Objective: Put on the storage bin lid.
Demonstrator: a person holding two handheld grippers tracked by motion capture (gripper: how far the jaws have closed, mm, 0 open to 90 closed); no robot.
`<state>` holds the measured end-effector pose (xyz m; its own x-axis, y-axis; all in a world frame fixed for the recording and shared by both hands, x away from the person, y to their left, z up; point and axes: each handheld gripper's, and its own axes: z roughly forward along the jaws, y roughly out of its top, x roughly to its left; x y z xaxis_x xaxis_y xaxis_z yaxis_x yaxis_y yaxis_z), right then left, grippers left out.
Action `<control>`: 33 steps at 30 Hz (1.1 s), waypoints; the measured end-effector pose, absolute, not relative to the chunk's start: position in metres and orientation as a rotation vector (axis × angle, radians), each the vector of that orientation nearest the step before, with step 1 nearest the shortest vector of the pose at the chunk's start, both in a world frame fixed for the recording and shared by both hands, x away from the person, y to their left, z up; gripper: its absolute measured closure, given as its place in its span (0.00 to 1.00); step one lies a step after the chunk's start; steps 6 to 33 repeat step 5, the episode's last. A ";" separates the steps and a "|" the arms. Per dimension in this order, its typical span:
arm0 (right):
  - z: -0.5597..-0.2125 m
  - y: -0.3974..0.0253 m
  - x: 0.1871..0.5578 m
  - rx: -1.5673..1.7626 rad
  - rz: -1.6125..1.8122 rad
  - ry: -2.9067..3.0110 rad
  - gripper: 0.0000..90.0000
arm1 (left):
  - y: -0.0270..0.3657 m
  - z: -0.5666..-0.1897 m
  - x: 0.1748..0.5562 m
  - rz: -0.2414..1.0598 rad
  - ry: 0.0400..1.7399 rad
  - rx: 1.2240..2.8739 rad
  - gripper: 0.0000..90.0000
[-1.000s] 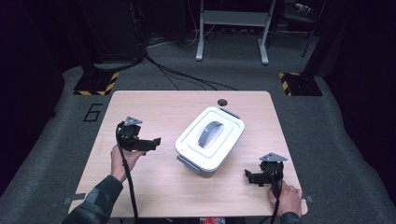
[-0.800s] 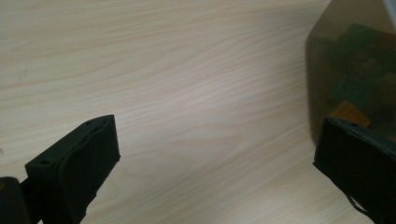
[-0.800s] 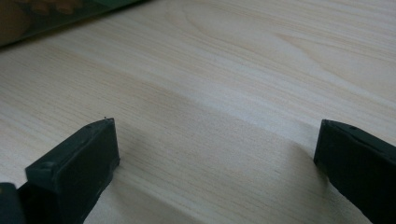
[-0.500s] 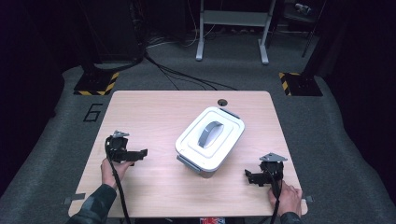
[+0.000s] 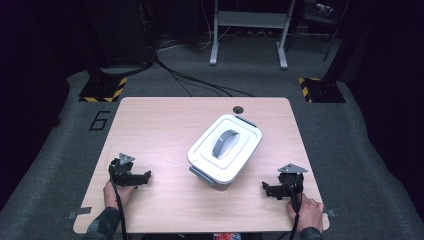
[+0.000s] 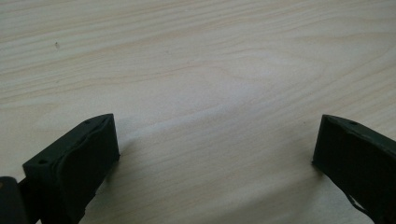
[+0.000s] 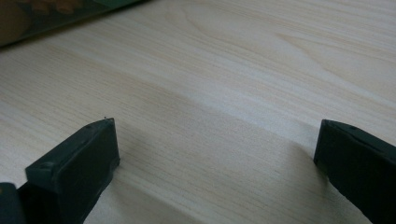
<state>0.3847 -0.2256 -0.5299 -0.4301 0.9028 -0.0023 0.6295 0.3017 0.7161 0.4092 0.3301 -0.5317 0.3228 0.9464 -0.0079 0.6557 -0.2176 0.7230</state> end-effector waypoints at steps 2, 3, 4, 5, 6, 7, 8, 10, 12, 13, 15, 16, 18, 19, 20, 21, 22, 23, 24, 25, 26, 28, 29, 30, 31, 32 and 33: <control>-0.530 -0.226 0.385 1.367 0.913 2.169 0.00 | 0.330 -0.532 0.409 0.591 1.404 1.963 0.00; -0.530 -0.226 0.385 1.367 0.913 2.169 0.00 | 0.330 -0.532 0.409 0.591 1.404 1.964 0.00; -0.530 -0.226 0.385 1.367 0.913 2.169 0.00 | 0.330 -0.532 0.409 0.590 1.404 1.964 0.00; -0.530 -0.226 0.385 1.368 0.913 2.169 0.00 | 0.330 -0.532 0.409 0.590 1.404 1.964 0.00; -0.530 -0.226 0.385 1.368 0.913 2.169 0.00 | 0.330 -0.532 0.409 0.590 1.404 1.964 0.00; -0.530 -0.226 0.385 1.368 0.913 2.169 0.00 | 0.330 -0.532 0.409 0.590 1.404 1.964 0.00; -0.530 -0.226 0.385 1.368 0.913 2.169 0.00 | 0.330 -0.532 0.409 0.590 1.404 1.964 0.00; -0.530 -0.226 0.385 1.368 0.913 2.169 0.00 | 0.330 -0.532 0.409 0.590 1.404 1.964 0.00; -0.530 -0.226 0.385 1.368 0.913 2.169 0.00 | 0.330 -0.532 0.409 0.590 1.404 1.964 0.00; -0.530 -0.226 0.385 1.368 0.913 2.169 0.00 | 0.330 -0.532 0.409 0.590 1.404 1.964 0.00; -0.530 -0.226 0.385 1.368 0.913 2.169 0.00 | 0.330 -0.532 0.409 0.590 1.404 1.964 0.00; -0.530 -0.226 0.385 1.368 0.913 2.169 0.00 | 0.330 -0.532 0.409 0.590 1.404 1.964 0.00; -0.530 -0.226 0.385 1.368 0.913 2.169 0.00 | 0.330 -0.532 0.409 0.590 1.404 1.964 0.00; -0.530 -0.226 0.385 1.368 0.913 2.169 0.00 | 0.330 -0.532 0.409 0.590 1.404 1.964 0.00; -0.530 -0.226 0.385 1.368 0.913 2.169 0.00 | 0.330 -0.532 0.409 0.590 1.404 1.964 0.00; -0.530 -0.226 0.385 1.368 0.913 2.169 0.00 | 0.330 -0.532 0.409 0.590 1.404 1.964 0.00; -0.530 -0.226 0.385 1.368 0.913 2.169 0.00 | 0.330 -0.532 0.409 0.590 1.404 1.964 0.00; -0.530 -0.226 0.385 1.368 0.913 2.169 0.00 | 0.330 -0.532 0.409 0.590 1.404 1.964 0.00; -0.530 -0.226 0.385 1.368 0.913 2.169 0.00 | 0.330 -0.532 0.409 0.590 1.404 1.964 0.00; -0.530 -0.226 0.385 1.368 0.913 2.169 0.00 | 0.330 -0.532 0.409 0.590 1.404 1.964 0.00; -0.530 -0.226 0.385 1.368 0.913 2.169 0.00 | 0.330 -0.532 0.409 0.590 1.404 1.964 0.00; -0.530 -0.226 0.385 1.368 0.913 2.169 0.00 | 0.330 -0.532 0.409 0.590 1.404 1.964 0.00; -0.530 -0.226 0.385 1.368 0.913 2.169 0.00 | 0.330 -0.532 0.409 0.590 1.404 1.964 0.00; -0.530 -0.226 0.385 1.368 0.913 2.169 0.00 | 0.330 -0.532 0.409 0.590 1.404 1.964 0.00; -0.530 -0.226 0.385 1.368 0.913 2.169 0.00 | 0.330 -0.532 0.409 0.590 1.404 1.964 0.00; -0.530 -0.226 0.385 1.368 0.913 2.169 0.00 | 0.330 -0.532 0.409 0.590 1.404 1.964 0.00; -0.530 -0.226 0.385 1.368 0.913 2.169 0.00 | 0.330 -0.532 0.409 0.590 1.404 1.964 0.00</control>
